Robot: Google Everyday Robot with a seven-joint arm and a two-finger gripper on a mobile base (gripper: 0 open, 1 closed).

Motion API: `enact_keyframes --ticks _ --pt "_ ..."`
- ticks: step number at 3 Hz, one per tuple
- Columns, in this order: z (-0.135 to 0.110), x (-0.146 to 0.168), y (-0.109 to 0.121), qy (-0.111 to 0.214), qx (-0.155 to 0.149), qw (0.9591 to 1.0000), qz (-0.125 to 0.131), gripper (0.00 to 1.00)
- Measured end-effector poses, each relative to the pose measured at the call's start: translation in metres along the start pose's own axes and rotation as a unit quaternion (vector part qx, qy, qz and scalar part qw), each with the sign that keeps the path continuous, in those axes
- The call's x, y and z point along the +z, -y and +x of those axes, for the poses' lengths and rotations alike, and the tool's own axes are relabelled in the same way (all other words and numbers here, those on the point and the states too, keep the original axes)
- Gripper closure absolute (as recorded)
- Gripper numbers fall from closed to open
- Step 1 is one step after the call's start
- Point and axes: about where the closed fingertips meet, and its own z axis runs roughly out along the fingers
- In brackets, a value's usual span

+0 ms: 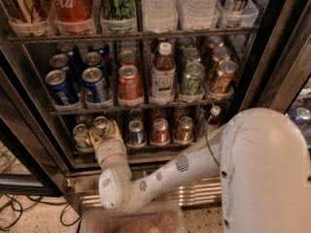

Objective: Pick 7up can from bottom shelf of fridge

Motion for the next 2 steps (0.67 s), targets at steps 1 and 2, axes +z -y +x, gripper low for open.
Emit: enact_keyframes --ticks 1,2 --pt "0.023 -0.005 0.004 0.004 -0.006 0.9999 0.012 1.0" --pt "0.04 -0.015 0.008 0.019 0.001 0.9996 0.019 1.0"
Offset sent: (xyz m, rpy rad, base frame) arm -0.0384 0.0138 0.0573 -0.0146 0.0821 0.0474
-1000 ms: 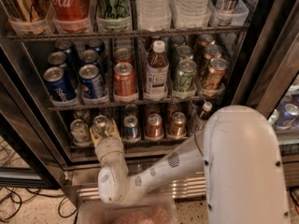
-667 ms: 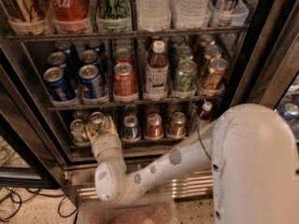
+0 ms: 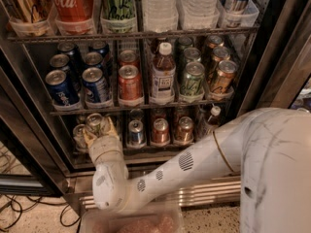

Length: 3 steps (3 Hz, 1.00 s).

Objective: Pick 7up can from bottom shelf of fridge

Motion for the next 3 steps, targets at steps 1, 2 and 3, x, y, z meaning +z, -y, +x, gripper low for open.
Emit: enact_keyframes --ticks 1,2,3 --pt "0.0073 -0.0178 0.0018 0.028 0.026 0.9993 -0.001 1.0" --pt "0.0073 -0.0178 0.0017 0.028 0.026 0.9993 -0.001 1.0" --pt "0.0081 -0.0207 0.0013 0.035 0.03 0.9989 -0.002 1.0"
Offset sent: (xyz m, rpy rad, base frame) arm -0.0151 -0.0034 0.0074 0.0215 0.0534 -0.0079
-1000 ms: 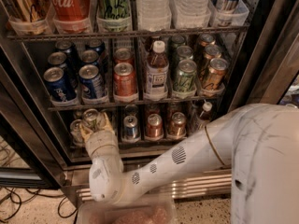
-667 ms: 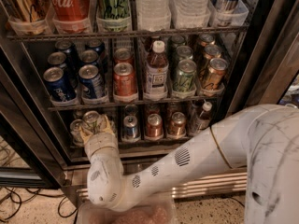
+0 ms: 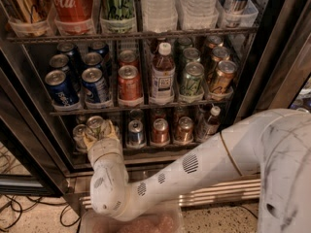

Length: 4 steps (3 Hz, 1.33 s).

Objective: Pick 7up can from bottom shelf of fridge

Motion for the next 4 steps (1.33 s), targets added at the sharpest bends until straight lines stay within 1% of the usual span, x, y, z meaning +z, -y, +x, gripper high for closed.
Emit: enact_keyframes --ticks 1,2,3,4 --pt "0.004 -0.016 -0.001 0.024 0.015 0.9996 -0.002 1.0" --pt "0.009 -0.042 -0.003 0.055 0.053 0.9968 -0.022 1.0" --pt "0.012 -0.066 0.001 0.072 0.114 0.9896 -0.051 1.0" --pt "0.017 -0.085 0.002 0.082 0.176 0.9773 -0.084 1.0"
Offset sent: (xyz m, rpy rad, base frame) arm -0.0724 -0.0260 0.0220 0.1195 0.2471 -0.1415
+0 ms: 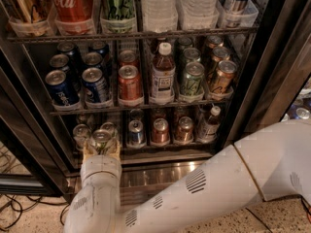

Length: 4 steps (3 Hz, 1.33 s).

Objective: Pick 7up can from bottom shelf of fridge

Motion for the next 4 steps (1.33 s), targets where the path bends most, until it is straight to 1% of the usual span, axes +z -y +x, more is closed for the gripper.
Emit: enact_keyframes --ticks 1,2,3,4 --pt "0.0 -0.003 0.002 0.002 0.008 1.0 -0.002 1.0" --pt "-0.005 -0.003 -0.006 0.009 0.043 0.999 0.01 1.0" --pt "-0.016 -0.008 -0.018 0.021 0.112 0.9928 0.036 1.0" --pt "-0.024 -0.018 -0.034 0.034 0.195 0.9782 0.063 1.0"
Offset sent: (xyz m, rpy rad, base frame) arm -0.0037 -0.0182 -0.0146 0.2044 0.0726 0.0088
